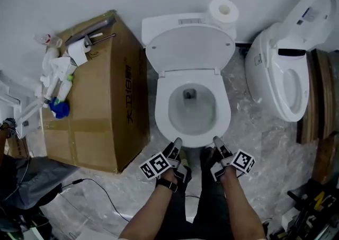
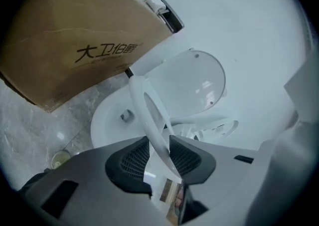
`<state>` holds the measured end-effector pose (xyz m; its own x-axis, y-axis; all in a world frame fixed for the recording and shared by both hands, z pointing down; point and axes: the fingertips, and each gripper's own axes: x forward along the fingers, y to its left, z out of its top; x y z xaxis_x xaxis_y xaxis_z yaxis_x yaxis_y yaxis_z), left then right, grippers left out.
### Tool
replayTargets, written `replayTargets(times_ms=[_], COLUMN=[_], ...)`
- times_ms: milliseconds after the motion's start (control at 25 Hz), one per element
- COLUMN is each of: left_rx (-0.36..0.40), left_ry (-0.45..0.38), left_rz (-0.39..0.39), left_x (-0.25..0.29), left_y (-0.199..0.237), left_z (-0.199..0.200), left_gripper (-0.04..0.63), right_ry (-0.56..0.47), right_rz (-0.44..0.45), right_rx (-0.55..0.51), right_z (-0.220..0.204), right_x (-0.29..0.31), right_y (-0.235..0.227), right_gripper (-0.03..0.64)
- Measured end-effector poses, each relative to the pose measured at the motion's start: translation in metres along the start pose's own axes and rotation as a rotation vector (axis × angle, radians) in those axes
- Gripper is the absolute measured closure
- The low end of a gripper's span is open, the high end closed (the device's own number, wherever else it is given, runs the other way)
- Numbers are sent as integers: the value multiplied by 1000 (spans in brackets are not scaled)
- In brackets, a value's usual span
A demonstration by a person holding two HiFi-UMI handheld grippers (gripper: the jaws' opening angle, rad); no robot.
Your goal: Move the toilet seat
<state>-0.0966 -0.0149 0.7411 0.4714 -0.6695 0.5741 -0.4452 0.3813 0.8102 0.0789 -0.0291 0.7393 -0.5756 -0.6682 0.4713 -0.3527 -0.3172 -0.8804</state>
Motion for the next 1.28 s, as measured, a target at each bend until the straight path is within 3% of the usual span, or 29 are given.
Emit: replayTargets(times_ms=[520,960,1280], left_rx=[-12,26,39], left_ry=[-85,-161,-214], left_rz=[-120,-194,-291], left_x=[-11,1,15], left_y=[-100,-168,-206], left_z=[60,112,149], left_gripper=[466,446,426], right_ry=[-14,40,70], right_rz=[98,201,287], right_rx=[-13,-106,-185], right_z=[44,88,116], right_x=[4,27,48], right_y=[105,175,222], right_gripper=[533,515,506])
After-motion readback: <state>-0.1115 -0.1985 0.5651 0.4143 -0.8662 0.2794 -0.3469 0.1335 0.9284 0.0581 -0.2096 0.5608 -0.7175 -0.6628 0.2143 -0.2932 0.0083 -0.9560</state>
